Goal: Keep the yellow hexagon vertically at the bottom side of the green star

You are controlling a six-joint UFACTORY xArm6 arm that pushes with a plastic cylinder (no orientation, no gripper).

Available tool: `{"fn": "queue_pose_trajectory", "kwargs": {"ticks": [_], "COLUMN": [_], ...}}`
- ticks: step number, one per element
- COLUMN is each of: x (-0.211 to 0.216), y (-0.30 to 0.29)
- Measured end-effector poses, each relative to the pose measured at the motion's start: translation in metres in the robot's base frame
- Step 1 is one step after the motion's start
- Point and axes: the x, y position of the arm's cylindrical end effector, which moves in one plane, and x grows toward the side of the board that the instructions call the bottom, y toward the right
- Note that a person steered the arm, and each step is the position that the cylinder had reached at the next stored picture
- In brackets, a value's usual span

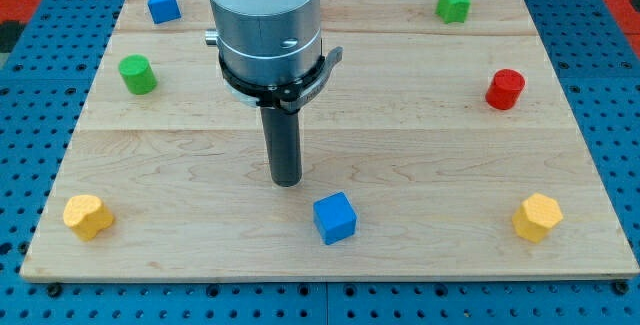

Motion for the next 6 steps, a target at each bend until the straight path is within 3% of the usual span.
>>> {"fn": "queue_pose_trajectory", "kwargs": {"ticks": [3, 5, 6], "x": [-0.006, -0.026, 0.019], "y": [0.0, 0.233, 0.326]}}
